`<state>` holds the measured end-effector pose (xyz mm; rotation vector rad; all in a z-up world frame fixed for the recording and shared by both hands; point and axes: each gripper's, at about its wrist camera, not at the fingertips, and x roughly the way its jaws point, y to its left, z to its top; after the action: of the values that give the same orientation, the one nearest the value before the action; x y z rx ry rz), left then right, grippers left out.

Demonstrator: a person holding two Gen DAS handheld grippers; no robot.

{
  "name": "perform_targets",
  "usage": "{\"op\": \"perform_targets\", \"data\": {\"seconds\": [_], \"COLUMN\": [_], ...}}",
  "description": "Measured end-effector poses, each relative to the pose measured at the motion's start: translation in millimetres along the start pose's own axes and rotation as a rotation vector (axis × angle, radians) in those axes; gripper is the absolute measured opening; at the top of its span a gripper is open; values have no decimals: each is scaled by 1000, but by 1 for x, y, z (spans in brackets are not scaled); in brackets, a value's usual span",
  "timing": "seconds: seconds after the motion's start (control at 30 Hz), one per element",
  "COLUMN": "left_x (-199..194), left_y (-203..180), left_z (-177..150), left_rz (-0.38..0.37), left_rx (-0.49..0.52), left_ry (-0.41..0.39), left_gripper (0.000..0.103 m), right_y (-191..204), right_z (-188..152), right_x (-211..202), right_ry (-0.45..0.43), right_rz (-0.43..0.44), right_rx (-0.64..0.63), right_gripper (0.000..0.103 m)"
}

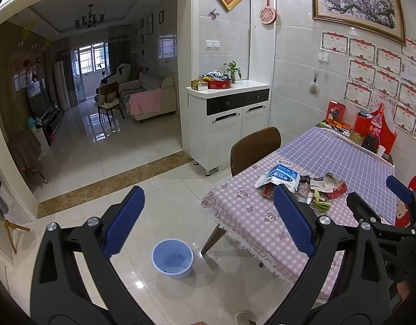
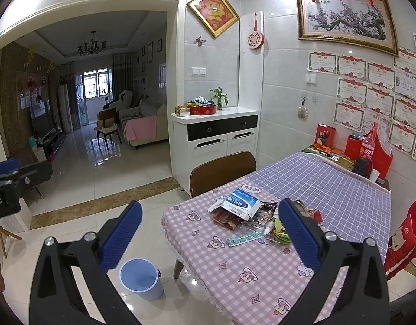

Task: Collect trash

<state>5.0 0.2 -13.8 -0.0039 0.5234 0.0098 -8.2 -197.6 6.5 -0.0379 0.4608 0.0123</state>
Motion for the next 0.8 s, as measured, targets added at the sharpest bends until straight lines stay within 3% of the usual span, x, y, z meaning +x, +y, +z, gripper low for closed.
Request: {"op": "perform_targets", "data": {"seconds": [0.8], "left_x": [6], "left_y": [3], "left_z": [-4], "left_rz": [-2], "left_rx": [-2], "left_ry": [9], "left_gripper": [94], "right_y": [14], "right_z": [6], "right_x": [7], "right_ry": [8], "right_rz": [26], "right_rx": [-6], "right_gripper": [99]}}
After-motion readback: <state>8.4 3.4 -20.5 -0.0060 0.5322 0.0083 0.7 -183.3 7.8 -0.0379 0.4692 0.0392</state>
